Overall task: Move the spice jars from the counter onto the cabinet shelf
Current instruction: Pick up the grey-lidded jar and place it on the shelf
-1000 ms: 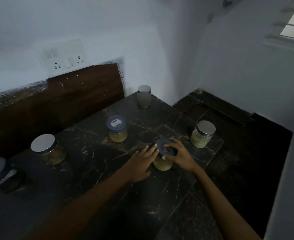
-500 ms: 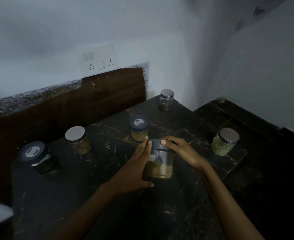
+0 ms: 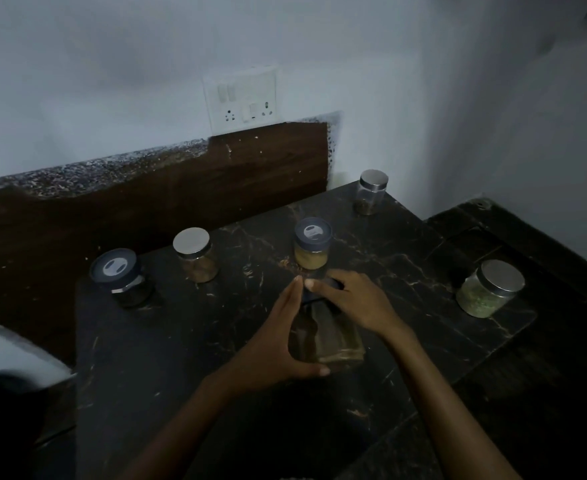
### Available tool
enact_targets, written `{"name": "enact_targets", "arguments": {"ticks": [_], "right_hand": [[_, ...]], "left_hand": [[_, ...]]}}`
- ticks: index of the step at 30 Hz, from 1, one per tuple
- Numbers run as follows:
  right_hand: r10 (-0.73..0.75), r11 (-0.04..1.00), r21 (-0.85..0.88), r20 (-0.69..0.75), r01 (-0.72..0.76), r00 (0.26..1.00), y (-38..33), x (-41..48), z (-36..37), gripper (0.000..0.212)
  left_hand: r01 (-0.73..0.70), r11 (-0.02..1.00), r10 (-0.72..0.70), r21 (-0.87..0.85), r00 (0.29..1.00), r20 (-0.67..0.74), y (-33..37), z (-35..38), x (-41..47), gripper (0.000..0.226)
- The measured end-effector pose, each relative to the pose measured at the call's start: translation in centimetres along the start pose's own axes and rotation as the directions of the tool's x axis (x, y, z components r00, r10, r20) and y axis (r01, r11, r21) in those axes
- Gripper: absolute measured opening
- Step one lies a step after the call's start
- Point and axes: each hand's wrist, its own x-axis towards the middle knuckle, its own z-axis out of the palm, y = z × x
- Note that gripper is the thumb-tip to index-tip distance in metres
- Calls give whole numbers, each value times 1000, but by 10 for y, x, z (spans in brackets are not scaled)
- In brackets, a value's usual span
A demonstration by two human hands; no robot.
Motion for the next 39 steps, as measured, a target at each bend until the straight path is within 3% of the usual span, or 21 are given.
{"name": "enact_targets", "arguments": {"ticks": [5, 7, 9, 11, 14, 16, 20, 24, 28, 34, 39], "right_hand": [[49, 996, -77, -21, -51, 999, -5, -5, 7, 47], [16, 998, 57, 8, -16, 1000, -6, -7, 1, 35], [0, 959, 280, 124, -35, 992, -3, -11, -11, 25], [-21, 930, 355, 307, -94, 951, 6, -16, -24, 63], [-71, 960, 270, 502, -78, 862, 17, -22, -28, 117], [-73, 968, 245, 470, -51, 880, 17, -24, -21, 128], [-99, 978, 207, 331, 30, 938, 12, -23, -12, 126], [-125, 991, 85, 291, 104, 948, 6, -19, -12, 123], [-151, 988, 64, 294, 138, 944, 1, -16, -10, 126], [-123, 987, 140, 346, 78, 930, 6, -17, -18, 137], [-122, 984, 161, 290, 77, 949, 2, -17, -17, 126]], "left_hand": [[-5, 999, 6, 46, 1000, -17, -11, 3, -2, 121], [-9, 1000, 10, 24, 999, -41, -13, 0, -2, 121], [-3, 1000, 2, -10, 998, -65, -14, -6, -3, 120], [1, 1000, -3, -25, 997, -75, -16, -12, -4, 119], [14, 998, -18, -60, 997, -76, -17, -16, -6, 119], [26, 997, -31, -72, 996, -79, -16, -17, -7, 119], [28, 999, -29, -25, 999, -44, -16, -21, -5, 128], [-12, 992, 14, 124, 1000, -21, -5, -20, -1, 131], [-22, 981, 40, 191, 995, -91, -3, -20, 2, 120], [-68, 997, 71, 28, 987, -147, -8, -32, -3, 113], [-57, 998, 55, -18, 996, -76, -9, -34, -3, 125]]}}
